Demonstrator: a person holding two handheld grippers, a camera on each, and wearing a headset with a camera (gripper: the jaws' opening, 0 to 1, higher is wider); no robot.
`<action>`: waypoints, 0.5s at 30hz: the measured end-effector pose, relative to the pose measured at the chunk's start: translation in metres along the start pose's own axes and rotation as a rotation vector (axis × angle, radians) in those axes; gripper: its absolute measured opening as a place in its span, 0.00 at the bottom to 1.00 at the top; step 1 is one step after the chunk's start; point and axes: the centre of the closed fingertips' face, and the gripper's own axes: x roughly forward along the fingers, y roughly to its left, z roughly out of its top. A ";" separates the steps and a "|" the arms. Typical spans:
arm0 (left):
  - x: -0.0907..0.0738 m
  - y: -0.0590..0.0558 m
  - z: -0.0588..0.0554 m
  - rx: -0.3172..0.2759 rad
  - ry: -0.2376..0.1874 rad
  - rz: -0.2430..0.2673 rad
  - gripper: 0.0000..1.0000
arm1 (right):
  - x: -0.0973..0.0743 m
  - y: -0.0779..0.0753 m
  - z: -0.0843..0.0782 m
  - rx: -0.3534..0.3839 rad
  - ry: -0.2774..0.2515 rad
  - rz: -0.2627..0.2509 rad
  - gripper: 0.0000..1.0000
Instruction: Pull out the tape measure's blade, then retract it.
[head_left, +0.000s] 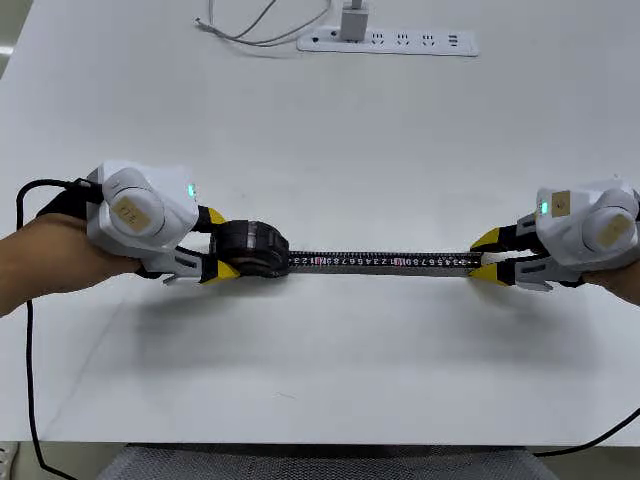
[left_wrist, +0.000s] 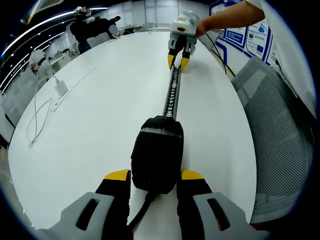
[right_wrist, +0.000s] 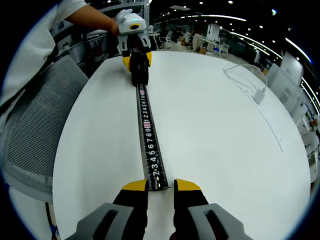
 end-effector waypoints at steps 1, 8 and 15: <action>0.000 -0.001 0.000 -0.008 -0.004 -0.005 0.35 | 0.000 0.000 0.000 -0.001 0.000 0.001 0.17; -0.001 0.000 0.002 -0.002 -0.008 -0.003 0.33 | -0.001 0.003 -0.002 0.003 0.003 0.003 0.17; -0.006 -0.002 0.008 -0.020 -0.045 0.008 0.40 | -0.005 0.006 0.005 0.043 -0.016 -0.009 0.25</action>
